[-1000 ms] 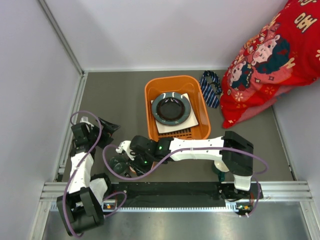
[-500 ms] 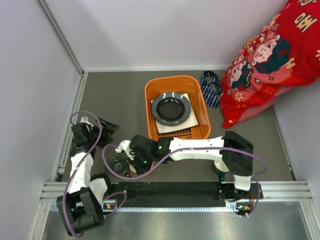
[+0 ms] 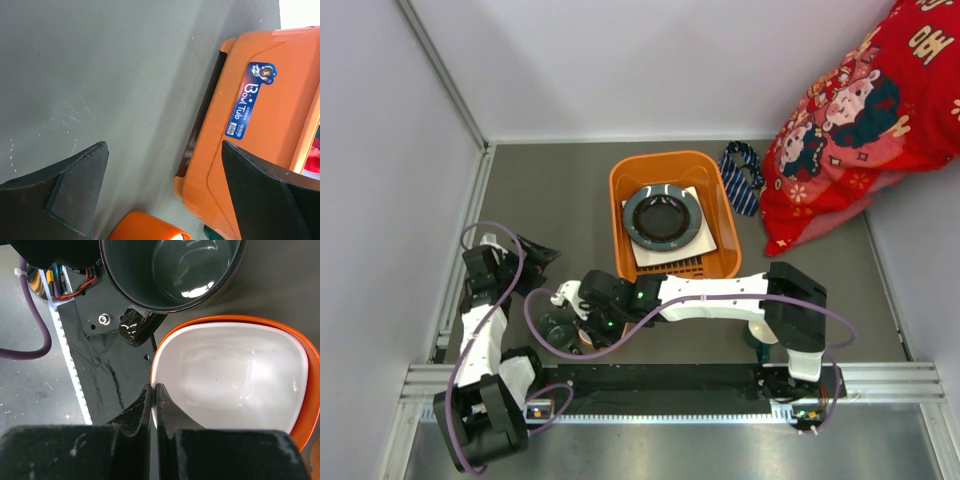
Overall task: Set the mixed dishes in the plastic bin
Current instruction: Pick up the bowl from the center of the board.
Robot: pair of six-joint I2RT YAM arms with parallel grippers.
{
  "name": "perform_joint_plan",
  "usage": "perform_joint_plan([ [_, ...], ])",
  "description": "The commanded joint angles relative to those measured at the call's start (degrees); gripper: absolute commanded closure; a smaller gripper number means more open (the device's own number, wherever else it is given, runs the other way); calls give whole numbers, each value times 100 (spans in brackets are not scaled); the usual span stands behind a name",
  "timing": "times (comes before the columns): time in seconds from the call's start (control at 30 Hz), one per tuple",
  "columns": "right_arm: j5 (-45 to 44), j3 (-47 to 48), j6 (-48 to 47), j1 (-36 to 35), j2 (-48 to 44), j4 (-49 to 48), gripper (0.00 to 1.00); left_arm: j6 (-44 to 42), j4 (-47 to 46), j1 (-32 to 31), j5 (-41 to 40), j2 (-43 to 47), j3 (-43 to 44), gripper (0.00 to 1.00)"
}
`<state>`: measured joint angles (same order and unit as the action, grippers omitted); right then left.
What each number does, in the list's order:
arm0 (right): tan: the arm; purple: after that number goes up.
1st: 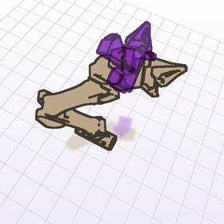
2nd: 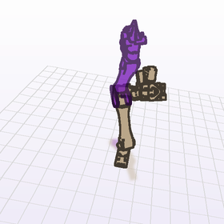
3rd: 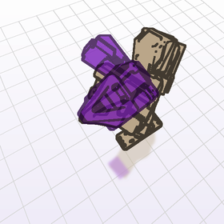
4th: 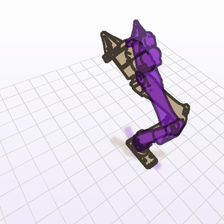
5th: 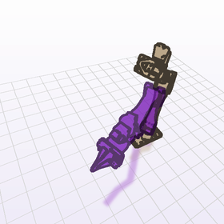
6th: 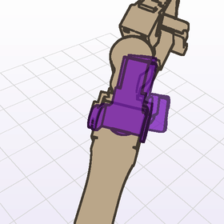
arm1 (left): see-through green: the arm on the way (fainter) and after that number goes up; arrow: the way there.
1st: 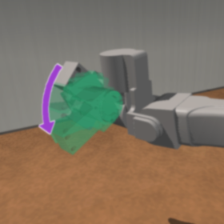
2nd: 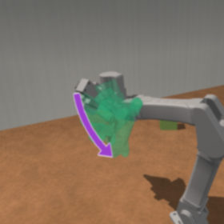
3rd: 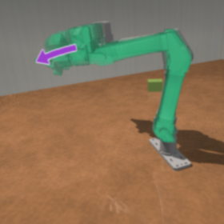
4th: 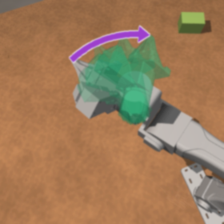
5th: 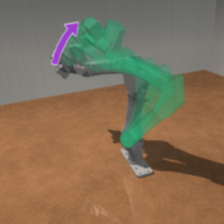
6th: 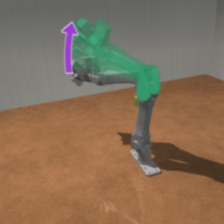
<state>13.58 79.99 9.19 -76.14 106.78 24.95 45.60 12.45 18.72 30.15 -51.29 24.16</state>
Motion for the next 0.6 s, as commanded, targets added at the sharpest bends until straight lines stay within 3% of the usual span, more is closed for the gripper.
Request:
perform_joint_plan([
  [0.0,-154,254,4,-103,-350,-52,100,-52,-260,35,-18,-4,-34,1],
  [0.57,-426,237,118,-94,-728,-139,100,-52,-260,35,-1,-13,-26,1],
])
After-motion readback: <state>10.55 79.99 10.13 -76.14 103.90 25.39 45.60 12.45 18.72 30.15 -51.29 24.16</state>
